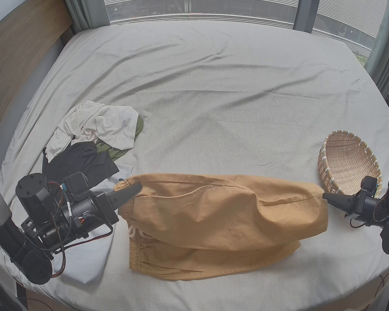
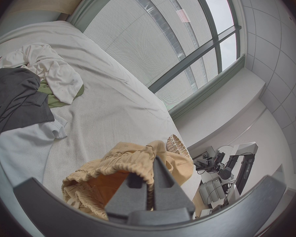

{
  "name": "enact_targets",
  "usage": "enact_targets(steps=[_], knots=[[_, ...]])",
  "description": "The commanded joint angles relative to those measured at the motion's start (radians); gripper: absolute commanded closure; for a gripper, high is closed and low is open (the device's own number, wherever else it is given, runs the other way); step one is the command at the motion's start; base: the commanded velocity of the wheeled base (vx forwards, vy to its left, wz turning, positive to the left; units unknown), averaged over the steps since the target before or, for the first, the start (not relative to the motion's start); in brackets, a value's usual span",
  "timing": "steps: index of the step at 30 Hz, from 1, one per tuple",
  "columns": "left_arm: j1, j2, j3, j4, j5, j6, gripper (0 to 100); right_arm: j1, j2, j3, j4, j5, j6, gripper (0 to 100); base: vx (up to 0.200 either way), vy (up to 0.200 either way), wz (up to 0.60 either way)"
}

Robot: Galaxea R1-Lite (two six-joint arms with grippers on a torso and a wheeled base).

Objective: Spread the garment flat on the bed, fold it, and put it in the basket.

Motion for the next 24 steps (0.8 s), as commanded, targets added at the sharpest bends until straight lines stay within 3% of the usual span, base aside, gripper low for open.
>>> enact_targets(steps=[1,9,17,24], knots=[[-0.004,0.001,0.002,-0.004,0.0,0.0,100,0.028,0.07,-0.004,0.0,-0.006,-0.037,0,0.0,0.0,0.0],[-0.006,0.0,0.002,-0.004,0.0,0.0,100,0.066,0.096,-0.006,0.0,-0.007,-0.06,0,0.0,0.0,0.0],[-0.007,0.0,0.003,-0.004,0.0,0.0,100,0.056,0.223,-0.058,-0.001,-0.024,-0.129,0,0.0,0.0,0.0],[-0.007,-0.002,0.003,-0.004,0.0,0.0,100,0.063,0.246,-0.09,0.0,-0.025,-0.129,0,0.0,0.0,0.0]])
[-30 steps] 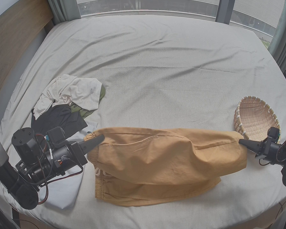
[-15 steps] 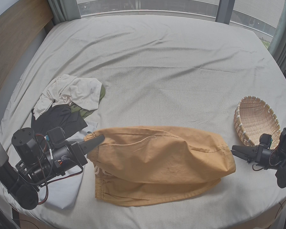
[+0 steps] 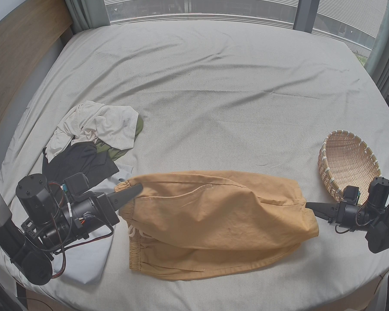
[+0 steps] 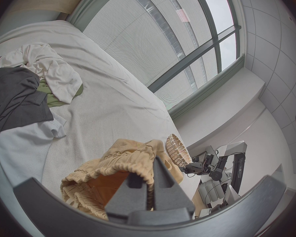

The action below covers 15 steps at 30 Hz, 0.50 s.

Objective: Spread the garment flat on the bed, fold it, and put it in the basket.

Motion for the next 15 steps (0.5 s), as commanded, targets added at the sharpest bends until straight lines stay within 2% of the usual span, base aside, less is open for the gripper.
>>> enact_targets(steps=[1,15], knots=[[0.0,-0.001,0.0,-0.004,0.0,0.0,100,0.006,0.034,-0.015,0.001,0.001,0.0,0,0.0,0.0,0.0],[-0.003,0.0,0.0,-0.004,0.0,0.0,100,0.055,0.07,-0.047,-0.003,0.003,0.0,0,0.0,0.0,0.0]])
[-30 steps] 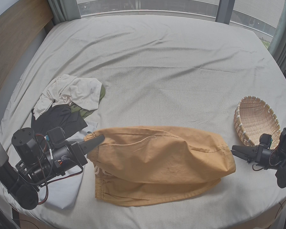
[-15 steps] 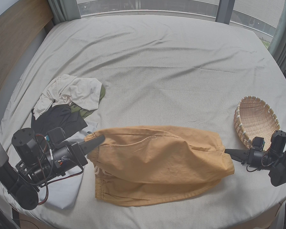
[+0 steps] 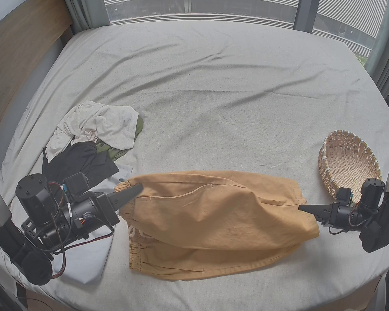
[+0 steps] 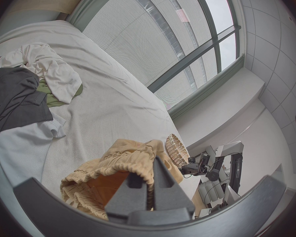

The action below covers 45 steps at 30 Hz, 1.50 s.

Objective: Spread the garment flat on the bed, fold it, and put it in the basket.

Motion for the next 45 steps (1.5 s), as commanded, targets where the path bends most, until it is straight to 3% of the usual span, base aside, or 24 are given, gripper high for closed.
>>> enact_targets(steps=[1,16,17,45], knots=[[-0.001,0.001,0.001,-0.004,0.0,0.0,100,0.02,0.009,-0.011,-0.003,0.001,-0.006,0,0.0,0.0,0.0],[-0.002,0.007,0.0,-0.004,0.0,0.0,100,0.063,0.061,-0.073,-0.005,0.0,-0.043,0,0.0,0.0,0.0],[-0.001,0.007,0.0,-0.004,0.0,0.0,100,0.063,0.061,-0.073,-0.005,0.0,-0.043,100,0.0,0.0,0.0],[0.001,-0.031,-0.028,-0.004,0.0,-0.005,100,0.031,-0.176,-0.031,0.0,0.004,-0.057,100,0.0,0.0,0.0]])
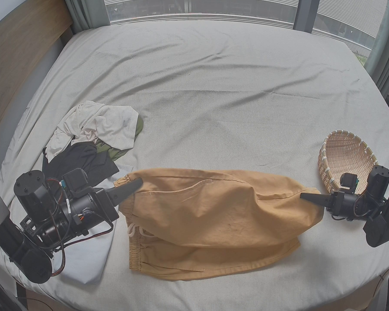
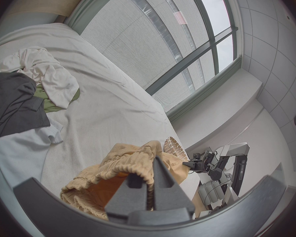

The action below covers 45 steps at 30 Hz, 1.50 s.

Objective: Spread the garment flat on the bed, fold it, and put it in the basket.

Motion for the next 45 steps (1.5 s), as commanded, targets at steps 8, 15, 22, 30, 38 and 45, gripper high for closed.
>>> enact_targets(steps=[8,15,22,30,38,45], knots=[[-0.003,-0.014,-0.005,-0.004,0.0,-0.001,100,0.002,0.029,-0.038,-0.001,0.0,0.001,0,0.0,0.0,0.0],[-0.004,-0.014,-0.003,-0.004,0.0,-0.001,100,0.004,0.066,-0.078,-0.003,0.0,0.001,0,0.0,0.0,0.0],[-0.012,-0.016,-0.002,-0.004,0.0,-0.001,100,0.03,0.134,-0.104,-0.004,-0.002,-0.001,0,0.0,0.0,0.0],[-0.011,-0.016,0.001,-0.004,0.0,-0.001,100,0.056,0.149,-0.146,-0.006,-0.007,-0.004,100,0.0,0.0,0.0],[-0.012,-0.016,0.0,-0.004,0.0,-0.002,100,0.056,0.144,-0.169,-0.006,-0.054,-0.004,100,0.0,0.0,0.0],[-0.012,-0.039,-0.032,-0.004,-0.003,-0.009,100,0.05,0.039,-0.144,-0.003,-0.054,0.003,100,0.0,0.0,0.0]])
